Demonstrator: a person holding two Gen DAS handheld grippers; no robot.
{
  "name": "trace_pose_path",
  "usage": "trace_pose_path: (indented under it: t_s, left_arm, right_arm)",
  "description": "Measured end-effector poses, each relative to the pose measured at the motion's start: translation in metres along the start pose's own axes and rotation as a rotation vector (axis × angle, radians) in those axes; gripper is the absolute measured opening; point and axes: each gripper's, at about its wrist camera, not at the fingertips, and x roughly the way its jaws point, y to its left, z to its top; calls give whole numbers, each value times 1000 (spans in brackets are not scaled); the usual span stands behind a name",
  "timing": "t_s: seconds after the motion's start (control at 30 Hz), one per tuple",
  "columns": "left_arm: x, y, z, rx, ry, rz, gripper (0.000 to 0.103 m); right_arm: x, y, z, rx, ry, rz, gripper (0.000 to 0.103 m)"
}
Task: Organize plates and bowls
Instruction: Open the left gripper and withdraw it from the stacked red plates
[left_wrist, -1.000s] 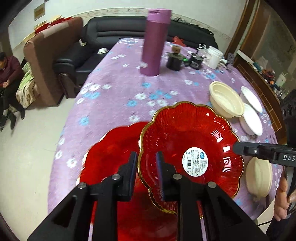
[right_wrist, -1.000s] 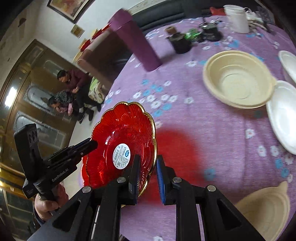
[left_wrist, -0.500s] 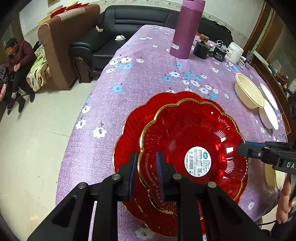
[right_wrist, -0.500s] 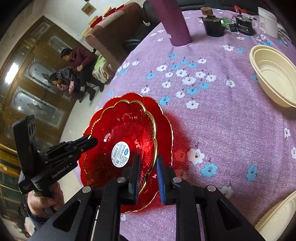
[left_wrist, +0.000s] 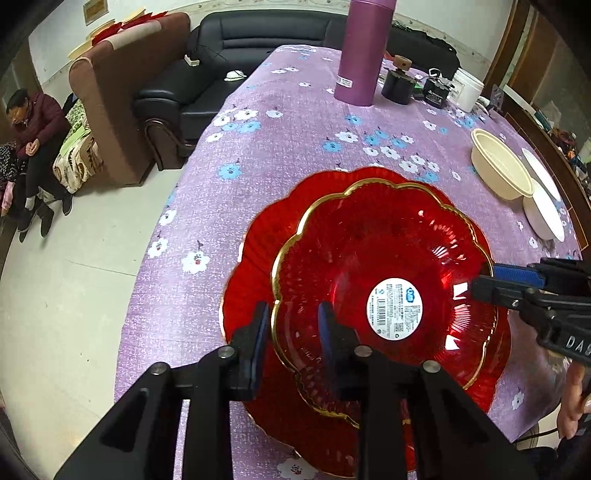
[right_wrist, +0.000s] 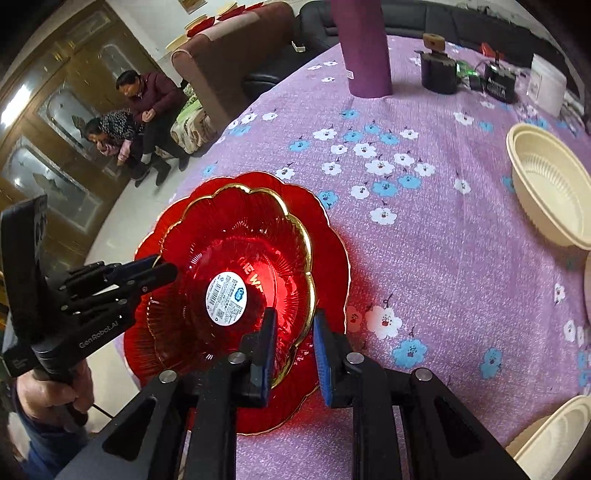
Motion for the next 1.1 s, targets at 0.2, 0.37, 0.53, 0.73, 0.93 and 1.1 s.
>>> trace_pose_path:
  t_s: [0.2,0.37,0.53,0.73,0.93,1.1]
  left_arm:
    - [-3,-9,-1,32,-11,11,44]
    - [-15,-6,-4,16,-58,-2,66]
    - [-22,-6,-7,-2,-86,-8,68]
    - [-28,-12,-8,-9,-102,-25,68]
    - [-35,-21,-4,-5,-117,-28,68]
    - [-42,-44,4,21,-133,-61,68]
  right_arm:
    - [2,15,-2,-80,-13,-74,43]
    - [-5,9,-4,-52,-34,-49,43]
    - [-19,2,-7,-16,-68,8,43]
    - [-39,-12,-17,40,-109,84,43]
    - [-69,-42,-26,121,-178,124,43]
    - [-93,-72,-35,186,-241,146,43]
